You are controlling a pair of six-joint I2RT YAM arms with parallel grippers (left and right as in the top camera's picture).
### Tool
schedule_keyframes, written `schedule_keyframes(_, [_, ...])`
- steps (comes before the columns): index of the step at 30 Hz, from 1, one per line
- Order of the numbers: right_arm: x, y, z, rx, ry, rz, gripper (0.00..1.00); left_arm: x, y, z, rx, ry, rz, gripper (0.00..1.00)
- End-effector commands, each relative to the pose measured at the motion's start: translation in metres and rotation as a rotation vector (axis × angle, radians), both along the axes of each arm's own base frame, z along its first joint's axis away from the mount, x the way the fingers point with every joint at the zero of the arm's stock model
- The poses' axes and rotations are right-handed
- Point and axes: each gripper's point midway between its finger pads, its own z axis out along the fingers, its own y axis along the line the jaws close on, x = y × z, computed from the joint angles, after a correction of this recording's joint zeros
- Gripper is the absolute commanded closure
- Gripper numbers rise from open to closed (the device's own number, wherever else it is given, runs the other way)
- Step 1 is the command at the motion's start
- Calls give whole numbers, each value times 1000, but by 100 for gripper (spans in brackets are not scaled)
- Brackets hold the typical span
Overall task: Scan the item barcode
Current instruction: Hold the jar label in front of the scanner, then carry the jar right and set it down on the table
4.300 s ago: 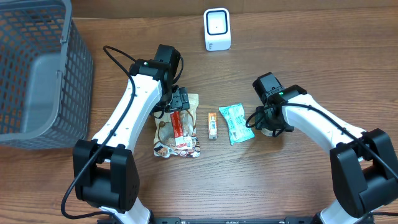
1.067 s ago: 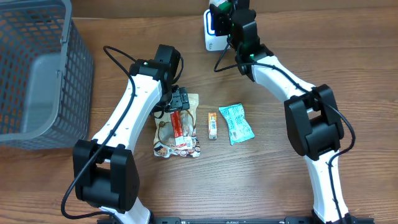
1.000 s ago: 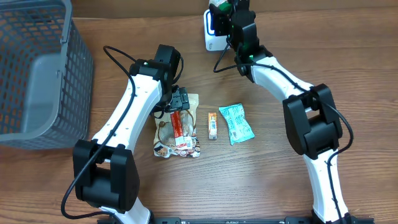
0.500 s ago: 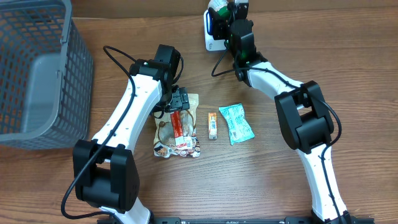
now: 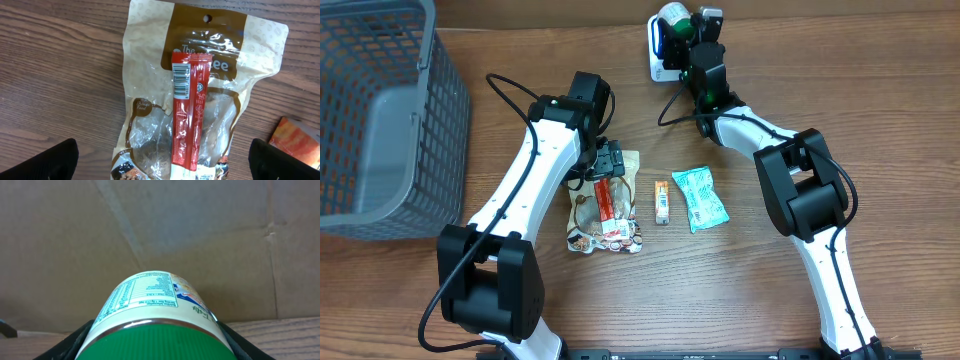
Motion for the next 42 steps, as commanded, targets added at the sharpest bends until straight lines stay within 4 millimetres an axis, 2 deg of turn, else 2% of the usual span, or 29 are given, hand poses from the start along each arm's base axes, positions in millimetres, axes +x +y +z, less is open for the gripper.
schedule_keyframes(1, [6,-7,28,41,-69,-23,96,3,1,7,2,-25,15,0])
schedule_keyframes(7, [5,-7,49,85,-147,-22,96,3,1,7,2,-25,15,0])
schedule_keyframes(17, [7,-7,23,106,-81,-27,96,3,1,7,2,-25,15,0])
schedule_keyframes(20, [6,-6,22,106,-80,-22,96,3,1,7,2,-25,15,0])
schedule_keyframes(21, [6,-6,27,112,-95,-18,96,3,1,7,2,-25,15,0])
schedule_keyframes(24, [2,-7,65,152,-202,-11,96,3,1,7,2,-25,15,0])
schedule_keyframes(28, [-9,-11,139,186,-299,-7,97,3,1,7,2,-25,15,0])
schedule_keyframes(30, [-16,-12,169,180,-286,6,97,3,1,7,2,-25,15,0])
schedule_keyframes(33, [-28,-17,202,152,-223,4,96,3,1,7,2,-25,15,0])
schedule_keyframes(35, [-41,-29,223,117,-145,-7,97,3,1,7,2,-25,15,0])
schedule_keyframes(39, [-73,-61,243,47,19,-40,96,3,1,7,2,-25,15,0])
schedule_keyframes(42, [-104,-96,238,-19,185,-80,96,3,1,7,2,-25,15,0])
